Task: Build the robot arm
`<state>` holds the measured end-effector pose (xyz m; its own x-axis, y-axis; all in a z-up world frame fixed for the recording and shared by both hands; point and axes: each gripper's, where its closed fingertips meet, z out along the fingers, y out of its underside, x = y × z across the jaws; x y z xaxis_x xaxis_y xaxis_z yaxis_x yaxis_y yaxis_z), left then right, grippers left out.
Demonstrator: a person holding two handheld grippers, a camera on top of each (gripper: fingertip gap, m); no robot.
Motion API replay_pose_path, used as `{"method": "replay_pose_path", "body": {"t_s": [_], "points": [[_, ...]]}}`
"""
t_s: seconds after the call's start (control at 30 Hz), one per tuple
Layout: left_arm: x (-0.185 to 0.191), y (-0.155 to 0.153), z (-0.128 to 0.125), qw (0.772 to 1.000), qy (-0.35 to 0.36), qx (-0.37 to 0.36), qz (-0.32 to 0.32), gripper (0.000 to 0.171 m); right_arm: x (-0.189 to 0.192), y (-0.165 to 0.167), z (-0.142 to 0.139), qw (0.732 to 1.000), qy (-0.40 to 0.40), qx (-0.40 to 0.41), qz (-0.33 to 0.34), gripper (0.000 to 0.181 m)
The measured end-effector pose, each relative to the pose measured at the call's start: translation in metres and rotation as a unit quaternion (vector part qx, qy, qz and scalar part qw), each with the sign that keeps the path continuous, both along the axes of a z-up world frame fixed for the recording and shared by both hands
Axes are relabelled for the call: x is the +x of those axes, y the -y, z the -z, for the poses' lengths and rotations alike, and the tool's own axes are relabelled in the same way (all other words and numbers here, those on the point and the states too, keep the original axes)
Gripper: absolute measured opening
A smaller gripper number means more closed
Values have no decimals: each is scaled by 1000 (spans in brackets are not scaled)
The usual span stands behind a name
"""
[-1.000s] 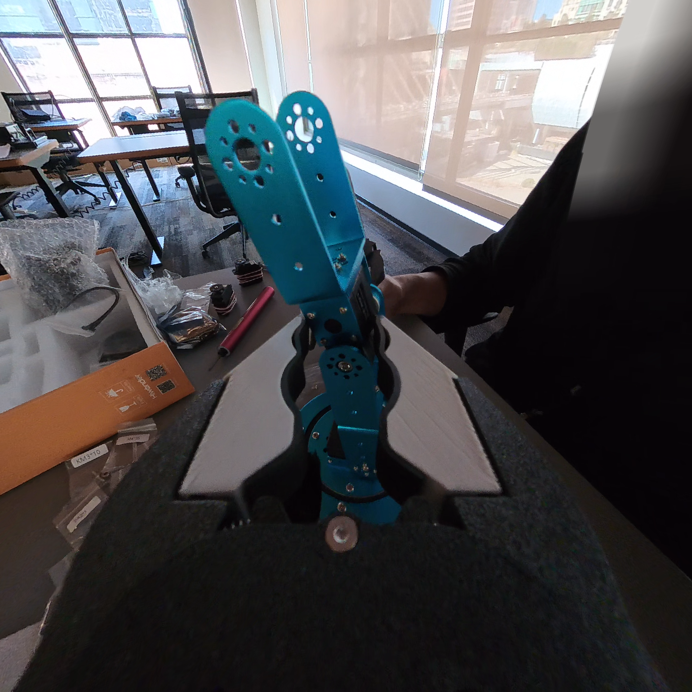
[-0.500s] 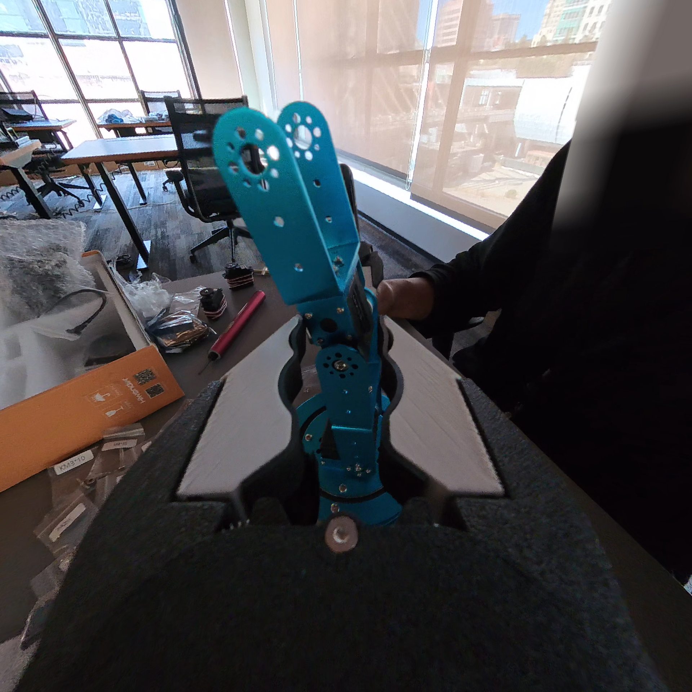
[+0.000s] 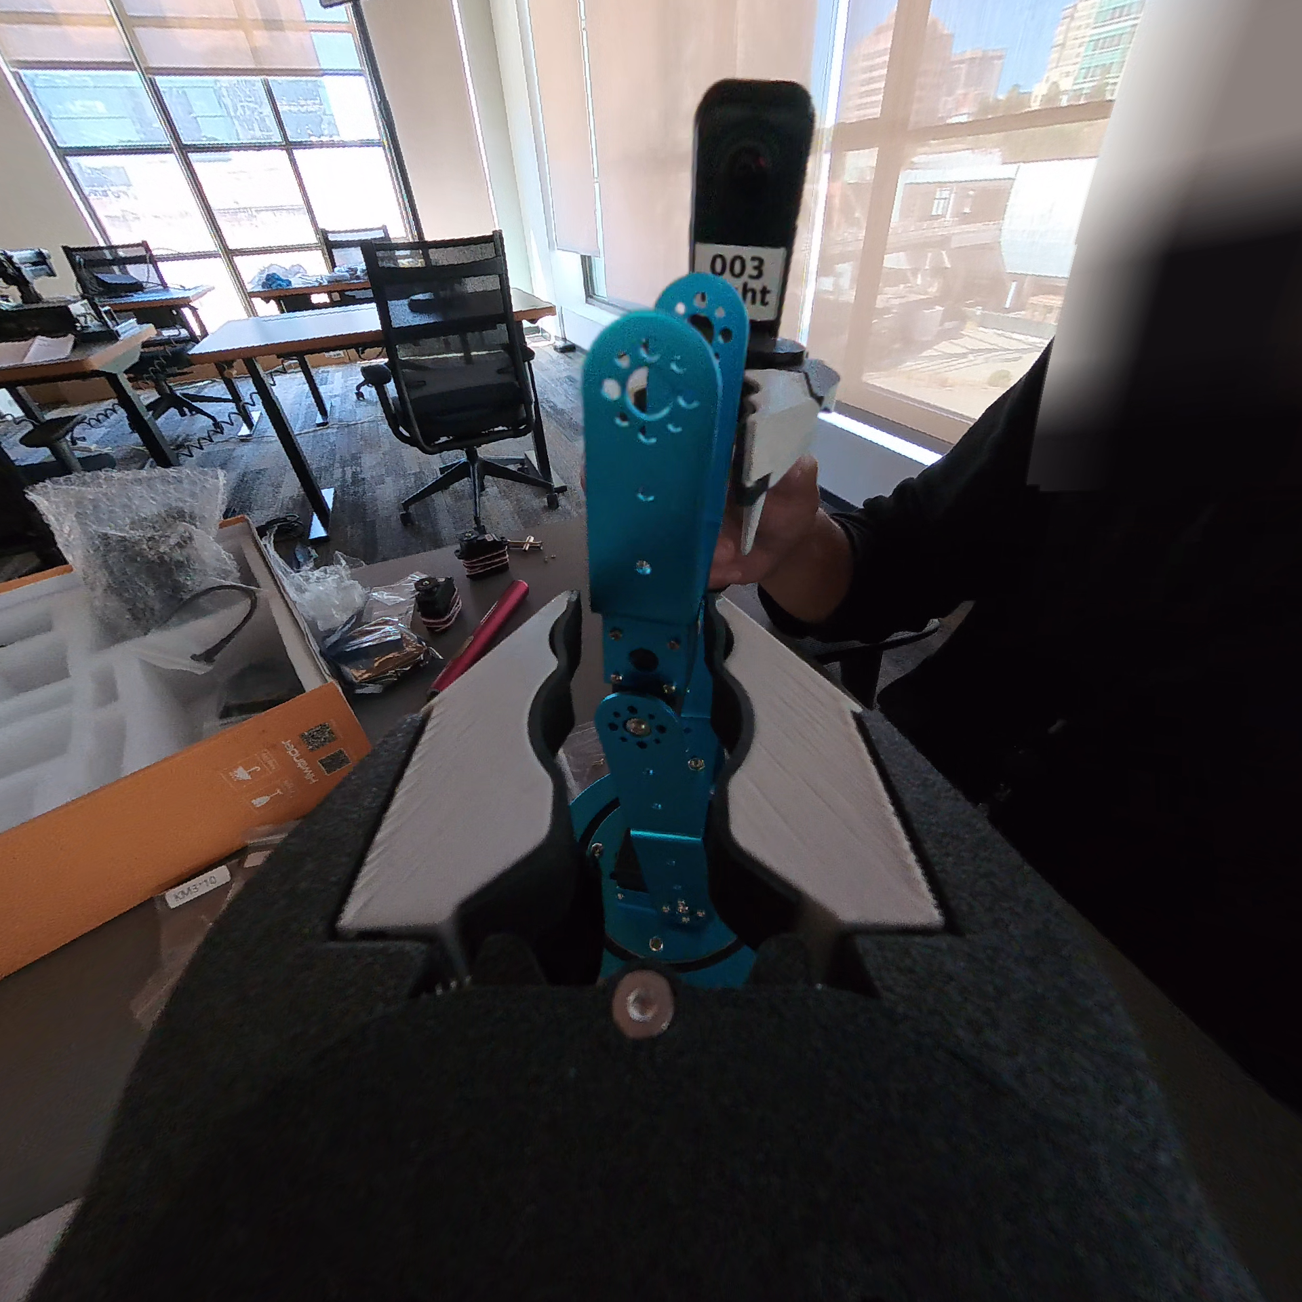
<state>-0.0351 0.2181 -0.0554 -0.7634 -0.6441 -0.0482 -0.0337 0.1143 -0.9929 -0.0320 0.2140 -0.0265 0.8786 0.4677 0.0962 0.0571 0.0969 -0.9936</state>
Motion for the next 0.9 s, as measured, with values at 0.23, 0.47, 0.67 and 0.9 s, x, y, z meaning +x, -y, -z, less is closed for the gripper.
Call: {"method": "replay_pose_path", "body": {"t_s": [0.23, 0.47, 0.67, 0.9], "points": [[0, -2, -5, 1000, 9, 9, -16, 35, 9, 1, 4, 999, -32, -11, -7, 34], [-1, -4, -8, 1000, 13, 6, -19, 34, 10, 5, 7, 999, -39, -14, -16, 34], [-2, -5, -10, 1000, 16, 9, -24, 35, 7, 5, 9, 999, -37, -16, -17, 34], [-1, -9, -10, 999, 16, 8, -32, 37, 9, 5, 7, 999, -36, -14, -14, 34]]}}
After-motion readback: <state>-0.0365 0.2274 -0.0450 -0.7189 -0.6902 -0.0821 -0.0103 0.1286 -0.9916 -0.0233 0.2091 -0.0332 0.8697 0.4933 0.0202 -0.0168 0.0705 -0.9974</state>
